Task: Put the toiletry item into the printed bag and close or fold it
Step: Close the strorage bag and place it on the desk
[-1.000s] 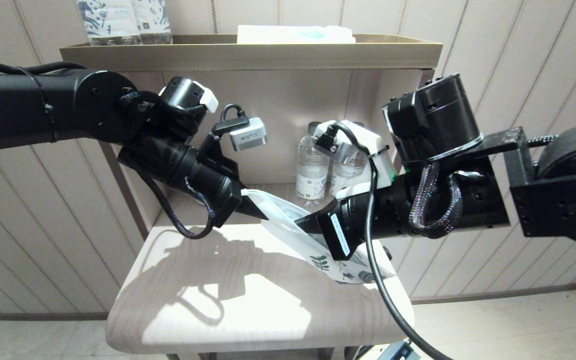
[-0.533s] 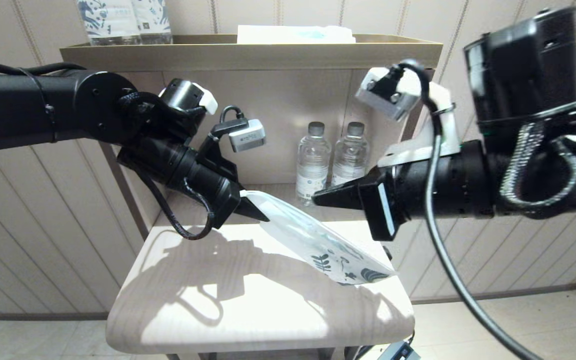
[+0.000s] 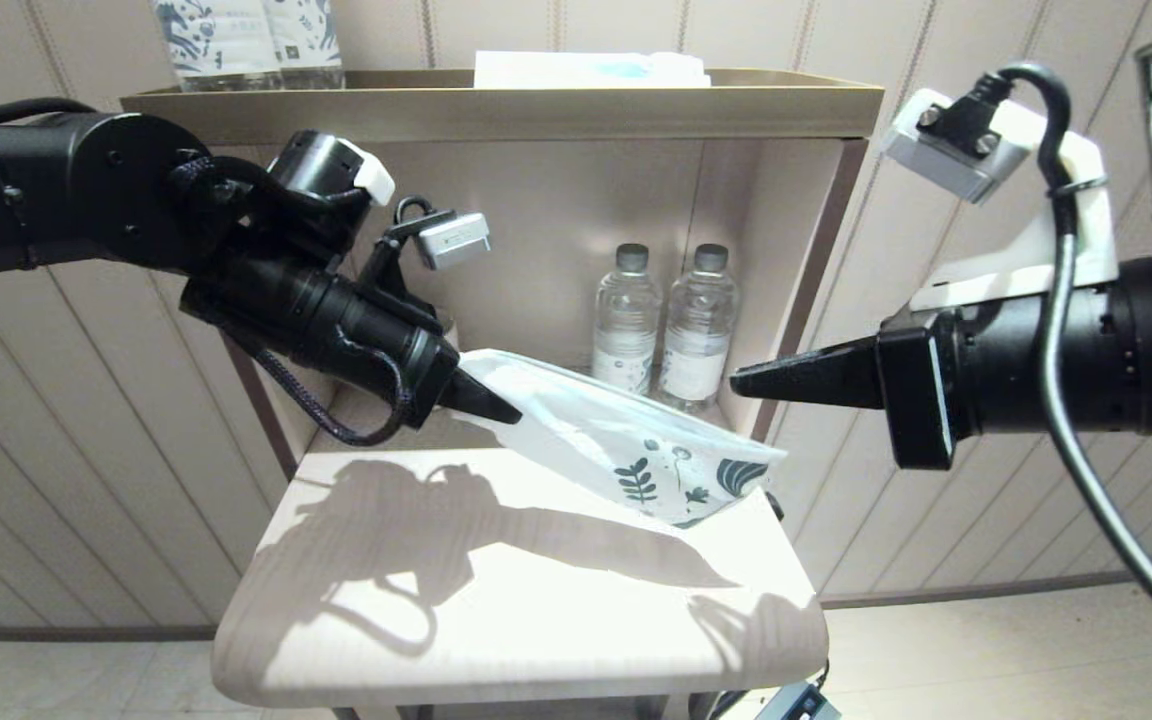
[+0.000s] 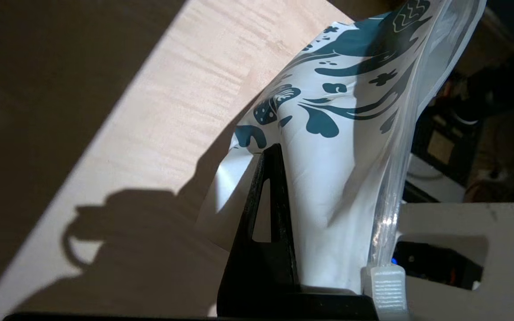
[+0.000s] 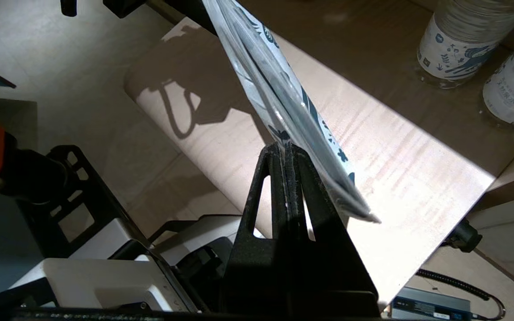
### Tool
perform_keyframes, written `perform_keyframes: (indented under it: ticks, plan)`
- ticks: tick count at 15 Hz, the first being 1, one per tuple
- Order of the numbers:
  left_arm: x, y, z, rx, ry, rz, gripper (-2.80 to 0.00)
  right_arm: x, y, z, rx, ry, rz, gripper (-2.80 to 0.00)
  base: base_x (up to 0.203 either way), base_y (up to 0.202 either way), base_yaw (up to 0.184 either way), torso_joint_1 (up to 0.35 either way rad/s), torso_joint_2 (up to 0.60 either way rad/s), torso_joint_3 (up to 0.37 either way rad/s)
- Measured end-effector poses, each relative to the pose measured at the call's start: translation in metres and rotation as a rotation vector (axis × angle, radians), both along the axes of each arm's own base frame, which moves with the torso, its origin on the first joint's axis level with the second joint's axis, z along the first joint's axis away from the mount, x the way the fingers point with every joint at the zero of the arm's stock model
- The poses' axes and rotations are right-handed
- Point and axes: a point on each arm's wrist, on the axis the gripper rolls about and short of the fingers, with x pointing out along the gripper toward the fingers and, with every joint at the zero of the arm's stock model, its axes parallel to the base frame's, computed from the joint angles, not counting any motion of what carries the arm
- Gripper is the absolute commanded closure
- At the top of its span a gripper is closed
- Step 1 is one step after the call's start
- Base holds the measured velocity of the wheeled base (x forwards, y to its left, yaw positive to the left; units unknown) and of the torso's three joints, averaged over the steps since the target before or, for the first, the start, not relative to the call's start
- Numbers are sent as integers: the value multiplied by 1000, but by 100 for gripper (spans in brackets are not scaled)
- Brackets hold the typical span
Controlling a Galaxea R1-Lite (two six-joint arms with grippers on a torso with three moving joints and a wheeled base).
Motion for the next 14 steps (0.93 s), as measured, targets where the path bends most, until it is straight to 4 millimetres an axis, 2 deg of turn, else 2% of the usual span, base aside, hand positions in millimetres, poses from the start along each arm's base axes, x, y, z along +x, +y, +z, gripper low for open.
perform_keyframes:
  ticks: [5,9,12,14]
  plan:
    - [-15,5,12,-47,145,119,0,1,8,21,19,-23,-23,0,0,0,0,0,0,0]
    - [-23,3,19,-73,195,142,0,15,32,26,-69,-8,-112,0,0,0,0,0,0,0]
    - [-24,2,17,-95,208,87,0,20,55,31,-89,-16,-47,0,0,0,0,0,0,0]
    - [-23,1,7,-82,182,30,0,23,65,32,-113,-47,39,0,0,0,0,0,0,0]
